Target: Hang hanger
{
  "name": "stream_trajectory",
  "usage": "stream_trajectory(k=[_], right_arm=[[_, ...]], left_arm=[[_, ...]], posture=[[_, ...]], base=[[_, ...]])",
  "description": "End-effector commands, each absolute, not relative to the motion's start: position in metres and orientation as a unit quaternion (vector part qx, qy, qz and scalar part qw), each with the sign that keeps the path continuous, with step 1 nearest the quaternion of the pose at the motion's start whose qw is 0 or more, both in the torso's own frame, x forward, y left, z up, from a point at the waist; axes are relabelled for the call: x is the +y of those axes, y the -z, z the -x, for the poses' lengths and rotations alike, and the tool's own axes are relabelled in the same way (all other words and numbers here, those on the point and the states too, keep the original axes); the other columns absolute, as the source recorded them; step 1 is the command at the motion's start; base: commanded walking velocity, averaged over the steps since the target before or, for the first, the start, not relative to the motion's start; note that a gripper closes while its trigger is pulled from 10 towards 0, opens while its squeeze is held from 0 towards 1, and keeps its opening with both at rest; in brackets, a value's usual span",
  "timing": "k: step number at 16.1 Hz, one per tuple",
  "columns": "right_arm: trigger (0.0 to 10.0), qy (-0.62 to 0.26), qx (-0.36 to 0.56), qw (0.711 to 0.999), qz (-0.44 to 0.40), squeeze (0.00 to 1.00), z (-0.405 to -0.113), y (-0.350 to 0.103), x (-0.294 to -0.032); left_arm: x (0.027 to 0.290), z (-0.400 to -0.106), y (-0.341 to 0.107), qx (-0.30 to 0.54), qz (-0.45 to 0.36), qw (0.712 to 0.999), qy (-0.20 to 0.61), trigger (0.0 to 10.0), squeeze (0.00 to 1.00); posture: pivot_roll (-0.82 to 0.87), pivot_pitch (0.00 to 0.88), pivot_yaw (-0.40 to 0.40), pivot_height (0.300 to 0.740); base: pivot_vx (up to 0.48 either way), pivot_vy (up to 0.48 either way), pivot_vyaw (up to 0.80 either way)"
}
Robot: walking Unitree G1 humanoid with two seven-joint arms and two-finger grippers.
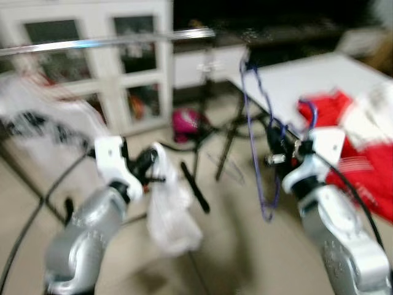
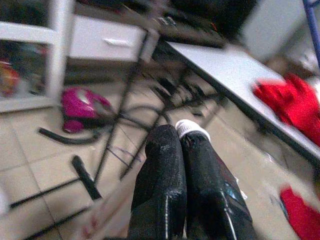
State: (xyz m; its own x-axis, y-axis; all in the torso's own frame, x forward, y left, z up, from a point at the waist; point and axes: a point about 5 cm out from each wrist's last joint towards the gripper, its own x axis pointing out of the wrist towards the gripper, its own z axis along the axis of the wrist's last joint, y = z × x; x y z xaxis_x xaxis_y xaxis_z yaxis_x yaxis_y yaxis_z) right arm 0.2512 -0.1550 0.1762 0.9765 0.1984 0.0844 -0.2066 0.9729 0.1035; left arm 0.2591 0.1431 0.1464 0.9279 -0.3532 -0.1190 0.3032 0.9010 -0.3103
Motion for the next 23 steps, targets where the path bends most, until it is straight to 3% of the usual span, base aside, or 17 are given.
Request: stream_trajectory(k=[1, 5, 7, 9, 15, 23], right_arm=[[10.0, -0.104, -0.044, 0.991, -0.077, 0.00, -0.253, -0.180, -0.154], [10.0, -0.107, -0.035, 0.993, -0.042, 0.00, -0.252, -0.176, -0.154], [10.0, -0.088, -0.037, 0.993, -0.070, 0.00, -0.252, -0.177, -0.161], [10.0, -0.065, -0.056, 0.994, -0.073, 0.00, -0.255, -0.181, -0.164], [10.0, -0.077, 0.023, 0.995, -0.064, 0.00, -0.258, -0.161, -0.163], [10.0, -0.073, 0.023, 0.996, -0.047, 0.00, -0.254, -0.159, -0.165]], left_arm=[[0.139, -0.262, -0.152, 0.067, 0.125, 0.973, 0.181, 10.0, 0.00], [0.150, -0.264, -0.154, 0.061, 0.115, 0.979, 0.158, 10.0, 0.00], [0.146, -0.270, -0.158, 0.046, 0.114, 0.979, 0.165, 10.0, 0.00], [0.144, -0.278, -0.164, 0.035, 0.100, 0.981, 0.161, 10.0, 0.00], [0.144, -0.269, -0.161, 0.024, 0.083, 0.986, 0.145, 10.0, 0.00], [0.141, -0.272, -0.160, 0.019, 0.065, 0.988, 0.141, 10.0, 0.00]], posture=[[0.08, 0.000, -0.010, 0.740], [0.08, 0.000, 0.005, 0.740], [0.07, 0.000, 0.012, 0.740], [0.07, 0.000, -0.002, 0.740], [0.09, 0.000, -0.070, 0.740], [0.07, 0.000, -0.029, 0.740]], base=[[0.000, 0.000, -0.78], [0.000, 0.000, -0.79], [0.000, 0.000, -0.80], [0.000, 0.000, -0.80], [0.000, 0.000, -0.80], [0.000, -0.182, -0.65]])
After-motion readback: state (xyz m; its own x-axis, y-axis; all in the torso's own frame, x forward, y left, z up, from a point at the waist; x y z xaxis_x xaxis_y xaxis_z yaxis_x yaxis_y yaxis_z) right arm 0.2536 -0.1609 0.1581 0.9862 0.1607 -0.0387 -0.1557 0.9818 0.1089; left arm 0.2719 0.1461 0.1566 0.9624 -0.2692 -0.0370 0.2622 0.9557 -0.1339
